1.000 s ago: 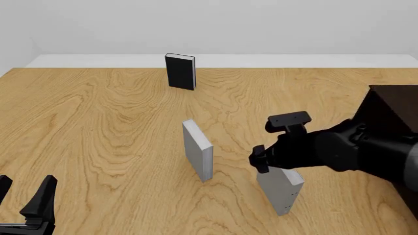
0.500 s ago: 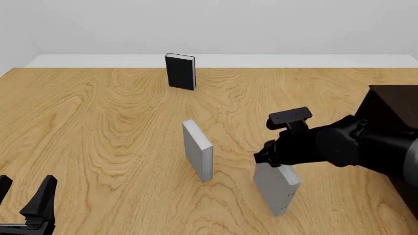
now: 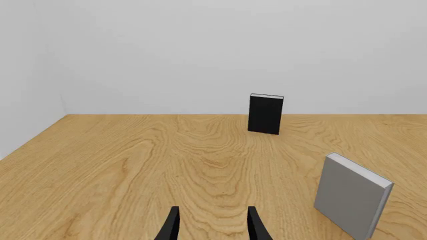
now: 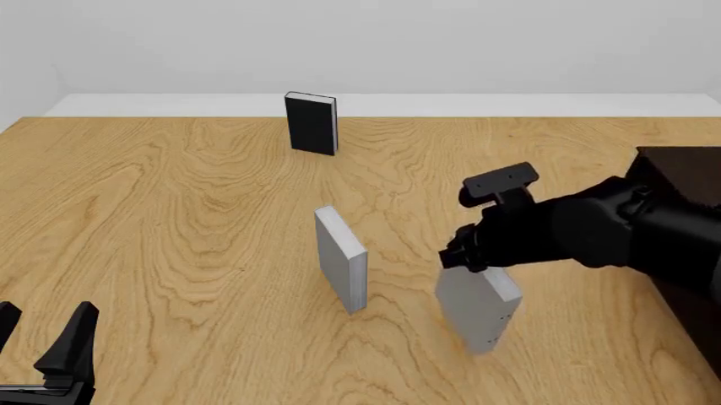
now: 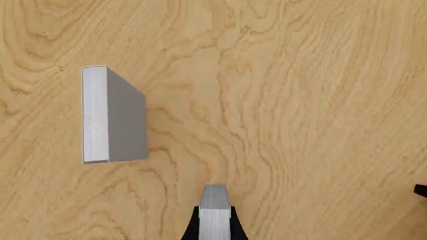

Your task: Pick up the book on the right and place it on the cabinet shelf.

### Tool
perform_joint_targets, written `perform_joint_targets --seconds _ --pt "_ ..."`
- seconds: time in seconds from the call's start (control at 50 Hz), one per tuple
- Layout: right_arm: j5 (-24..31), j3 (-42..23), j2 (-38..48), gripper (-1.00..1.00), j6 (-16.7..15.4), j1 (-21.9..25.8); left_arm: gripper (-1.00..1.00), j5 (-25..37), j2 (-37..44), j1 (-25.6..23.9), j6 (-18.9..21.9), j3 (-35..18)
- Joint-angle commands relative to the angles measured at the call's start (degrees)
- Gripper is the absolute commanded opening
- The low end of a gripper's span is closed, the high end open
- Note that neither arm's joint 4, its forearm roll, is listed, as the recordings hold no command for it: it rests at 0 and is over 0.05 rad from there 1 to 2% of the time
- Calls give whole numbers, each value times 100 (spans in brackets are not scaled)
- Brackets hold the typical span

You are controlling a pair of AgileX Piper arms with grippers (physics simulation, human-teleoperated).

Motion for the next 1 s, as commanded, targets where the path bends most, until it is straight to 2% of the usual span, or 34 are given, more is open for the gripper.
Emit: perform_joint_targets --seconds 0.02,0.04,0.1,0.14,0.22,0.28,0.3,0.32,0.34,0.38,0.4,0.42,0.46,0.48,0.5,0.52,0.54,0.56,0.6,0.68,0.72,0.74,0.8,0.82,0.86,0.94,1.0 --pt "224 -324 -287 -100 -157 86 100 0 0 0 0 0" --pt "245 -348 -323 -100 -127 111 100 0 0 0 0 0" --pt "275 -366 -492 -100 -498 -81 100 0 0 0 0 0" --pt "314 -429 -564 -100 -447 -1 100 0 0 0 0 0" --pt "292 -509 -776 -100 -812 -142 100 0 0 0 0 0" --pt "283 -553 -868 -100 -809 -17 100 0 0 0 0 0" --pt "255 -509 -932 -100 -1030 -103 100 0 0 0 0 0" --pt "209 -463 -1008 -100 -1406 -161 100 0 0 0 0 0" --pt "198 -462 -1050 -100 -1526 -183 100 0 0 0 0 0" --pt "222 -570 -1185 -100 -1526 -185 100 0 0 0 0 0" --pt "211 -555 -1220 -100 -1642 -255 100 0 0 0 0 0" --pt "202 -517 -1287 -100 -1948 -290 100 0 0 0 0 0" --pt "207 -573 -1370 -100 -1928 -263 100 0 0 0 0 0" --pt "180 -546 -1457 -100 -2164 -328 100 0 0 0 0 0" --pt "173 -527 -1470 -100 -2239 -316 100 0 0 0 0 0" --pt "96 -441 -1607 -100 -2551 -428 100 0 0 0 0 0" --pt "29 -382 -1733 -100 -2728 -549 100 0 0 0 0 0" --pt "37 -414 -1729 -100 -2634 -436 100 0 0 0 0 0" --pt "-114 -289 -1893 -100 -2837 -513 100 0 0 0 0 0" --pt "-386 54 -2128 -100 -3292 -554 100 0 0 0 0 0" --pt "-543 229 -2256 -100 -3628 -636 100 0 0 0 0 0" --pt "-699 413 -2383 -100 -3976 -722 100 0 0 0 0 0" --pt "-815 483 -2510 -100 -4061 -743 100 0 0 0 0 0" --pt "-1075 795 -2670 -100 -4545 -777 100 0 0 0 0 0" --pt "-1187 913 -2757 -100 -4625 -827 100 0 0 0 0 0" --pt "-1601 1465 -2982 -100 -5256 -923 100 0 0 0 0 0" --pt "-1838 1752 -3078 -100 -5536 -889 100 0 0 0 0 0"
